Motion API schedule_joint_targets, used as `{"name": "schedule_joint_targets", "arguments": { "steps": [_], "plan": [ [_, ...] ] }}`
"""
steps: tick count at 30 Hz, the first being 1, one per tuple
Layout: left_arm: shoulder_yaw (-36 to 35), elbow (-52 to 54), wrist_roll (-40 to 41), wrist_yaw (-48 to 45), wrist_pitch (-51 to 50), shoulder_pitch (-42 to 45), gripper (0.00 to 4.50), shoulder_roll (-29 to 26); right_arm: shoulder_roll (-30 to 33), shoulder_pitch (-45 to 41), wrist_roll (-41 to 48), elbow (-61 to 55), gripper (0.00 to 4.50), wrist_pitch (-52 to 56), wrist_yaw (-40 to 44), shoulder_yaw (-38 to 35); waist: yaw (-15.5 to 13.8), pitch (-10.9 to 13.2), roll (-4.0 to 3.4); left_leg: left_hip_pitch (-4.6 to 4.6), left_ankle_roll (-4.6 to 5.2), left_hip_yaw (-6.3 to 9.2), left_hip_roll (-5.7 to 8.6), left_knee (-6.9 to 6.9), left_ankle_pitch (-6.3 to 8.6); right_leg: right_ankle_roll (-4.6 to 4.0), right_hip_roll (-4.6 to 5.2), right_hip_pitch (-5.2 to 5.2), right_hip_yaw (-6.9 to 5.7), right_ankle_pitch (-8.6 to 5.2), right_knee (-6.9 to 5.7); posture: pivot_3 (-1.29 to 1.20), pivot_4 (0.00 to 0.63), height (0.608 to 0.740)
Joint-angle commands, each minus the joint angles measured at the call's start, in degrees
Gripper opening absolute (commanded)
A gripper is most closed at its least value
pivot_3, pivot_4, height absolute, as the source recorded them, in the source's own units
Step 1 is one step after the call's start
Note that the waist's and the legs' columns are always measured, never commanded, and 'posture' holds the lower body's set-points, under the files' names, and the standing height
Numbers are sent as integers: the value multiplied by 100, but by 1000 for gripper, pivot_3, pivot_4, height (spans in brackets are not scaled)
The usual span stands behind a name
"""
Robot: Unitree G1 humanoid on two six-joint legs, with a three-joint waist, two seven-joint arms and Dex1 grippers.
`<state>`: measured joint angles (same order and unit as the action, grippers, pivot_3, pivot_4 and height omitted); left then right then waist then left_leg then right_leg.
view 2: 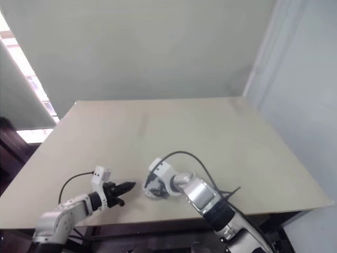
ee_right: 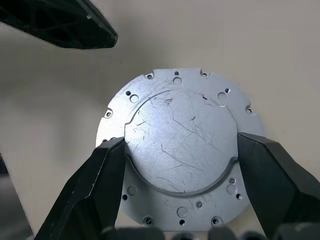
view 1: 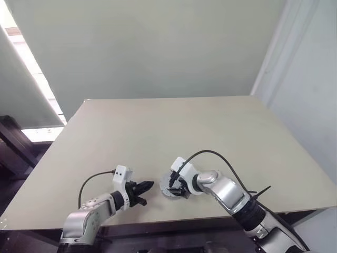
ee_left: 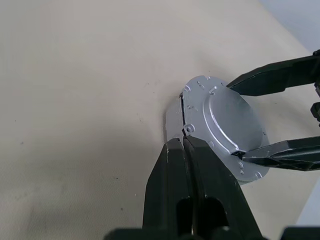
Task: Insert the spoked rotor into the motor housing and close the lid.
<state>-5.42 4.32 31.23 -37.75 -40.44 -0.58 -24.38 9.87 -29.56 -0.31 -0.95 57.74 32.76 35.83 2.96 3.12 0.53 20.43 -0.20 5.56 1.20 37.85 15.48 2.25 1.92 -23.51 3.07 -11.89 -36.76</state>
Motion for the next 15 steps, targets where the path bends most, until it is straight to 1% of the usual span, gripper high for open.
{"name": "schedule_joint_targets", "arguments": {
  "steps": [1,8,12,15],
  "plan": [
    [7,162,-11,-30,119,36,0,14,169,4,-52,66,3207,301,106,285,-1,-2,-3,-2,0,0,0,1,0,-1,0,1,0,0,0,0,0,740],
    [55,130,-31,-39,157,30,0,33,251,-15,-32,-6,3207,425,121,321,-1,-11,-12,-9,0,0,0,0,0,-2,0,6,-1,-1,0,0,0,740],
    [84,131,-29,-42,172,32,0,42,173,-23,-39,51,3207,465,13,226,0,-13,-14,-9,0,0,0,0,0,-2,0,6,-1,-2,0,0,0,740],
    [95,121,-30,-52,180,33,0,38,59,-38,14,104,3207,557,-95,16,1,-13,-15,-9,0,0,-1,0,0,-2,0,6,-1,-2,-1,0,0,740]
  ]
}}
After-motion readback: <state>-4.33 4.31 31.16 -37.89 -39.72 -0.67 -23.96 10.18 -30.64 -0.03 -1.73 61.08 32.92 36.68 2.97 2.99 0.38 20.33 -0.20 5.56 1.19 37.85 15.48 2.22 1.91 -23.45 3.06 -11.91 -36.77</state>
